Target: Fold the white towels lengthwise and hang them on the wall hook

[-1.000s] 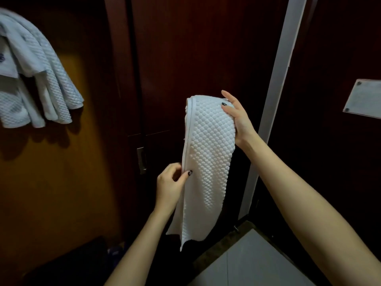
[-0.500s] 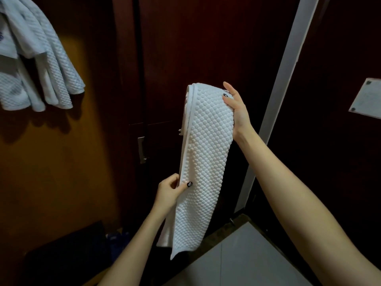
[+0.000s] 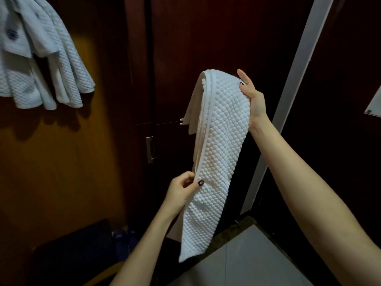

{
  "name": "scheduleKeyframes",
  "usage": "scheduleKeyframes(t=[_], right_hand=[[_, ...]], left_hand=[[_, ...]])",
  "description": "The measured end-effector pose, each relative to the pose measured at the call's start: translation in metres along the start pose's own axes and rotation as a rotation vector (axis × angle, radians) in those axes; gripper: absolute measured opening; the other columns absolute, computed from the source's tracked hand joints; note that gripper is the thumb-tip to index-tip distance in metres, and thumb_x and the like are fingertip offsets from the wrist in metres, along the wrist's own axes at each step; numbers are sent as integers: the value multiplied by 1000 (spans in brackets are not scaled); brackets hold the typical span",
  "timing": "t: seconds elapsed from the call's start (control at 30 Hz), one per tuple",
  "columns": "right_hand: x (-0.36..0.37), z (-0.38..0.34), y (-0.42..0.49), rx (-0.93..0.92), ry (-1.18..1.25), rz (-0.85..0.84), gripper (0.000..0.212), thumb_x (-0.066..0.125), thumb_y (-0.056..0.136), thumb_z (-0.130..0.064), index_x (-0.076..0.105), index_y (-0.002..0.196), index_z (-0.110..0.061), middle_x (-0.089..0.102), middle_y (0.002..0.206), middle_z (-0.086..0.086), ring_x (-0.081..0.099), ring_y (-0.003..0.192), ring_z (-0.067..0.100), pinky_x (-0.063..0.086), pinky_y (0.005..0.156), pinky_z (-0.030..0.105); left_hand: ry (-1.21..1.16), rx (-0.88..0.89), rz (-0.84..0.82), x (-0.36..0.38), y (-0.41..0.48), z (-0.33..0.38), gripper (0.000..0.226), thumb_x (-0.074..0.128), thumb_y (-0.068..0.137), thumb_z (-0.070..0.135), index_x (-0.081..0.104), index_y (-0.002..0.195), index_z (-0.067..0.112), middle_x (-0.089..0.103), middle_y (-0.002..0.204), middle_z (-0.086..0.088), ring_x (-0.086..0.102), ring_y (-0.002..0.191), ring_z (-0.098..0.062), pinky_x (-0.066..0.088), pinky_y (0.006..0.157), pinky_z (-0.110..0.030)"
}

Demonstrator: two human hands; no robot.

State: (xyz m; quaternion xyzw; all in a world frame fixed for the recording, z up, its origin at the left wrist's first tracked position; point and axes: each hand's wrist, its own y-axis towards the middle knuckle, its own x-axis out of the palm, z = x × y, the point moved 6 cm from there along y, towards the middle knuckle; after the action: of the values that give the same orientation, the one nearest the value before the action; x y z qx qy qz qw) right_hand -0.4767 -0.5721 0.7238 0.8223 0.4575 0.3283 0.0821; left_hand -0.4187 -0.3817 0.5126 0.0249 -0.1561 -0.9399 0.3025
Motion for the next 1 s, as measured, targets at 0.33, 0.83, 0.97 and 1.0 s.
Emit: scheduleKeyframes(t=[0.33,0.83,0.97,1.0], right_hand=[[0,7,6,55,17,-61,37,44,94,-5,53,128,-17,60,117,12,64,94,22,52,87,37],[-18,15,9,31,-62,86,40,47,95,-3,49,132,-18,53,128,14,66,100,25,55,89,41],[-23,27,13,37,-7,132,40,48,95,-3,48,132,-18,53,128,15,65,99,25,55,89,41],[-24,30,14,42,2,145,40,48,95,-3,48,131,-19,53,127,15,65,99,25,55,88,40]], left_hand=[[-45,-82,-114,7,7,-15,27,75,75,19,72,98,5,70,106,-13,67,98,-21,53,81,-26],[320,36,30,-61,8,11,19,73,83,27,63,99,31,65,94,12,64,88,-5,48,73,-17],[626,101,73,-66,11,20,58,64,88,40,32,128,66,50,120,22,53,101,5,43,81,-15],[714,138,51,-66,9,22,64,62,91,36,24,133,67,47,118,22,50,97,7,42,81,-13]])
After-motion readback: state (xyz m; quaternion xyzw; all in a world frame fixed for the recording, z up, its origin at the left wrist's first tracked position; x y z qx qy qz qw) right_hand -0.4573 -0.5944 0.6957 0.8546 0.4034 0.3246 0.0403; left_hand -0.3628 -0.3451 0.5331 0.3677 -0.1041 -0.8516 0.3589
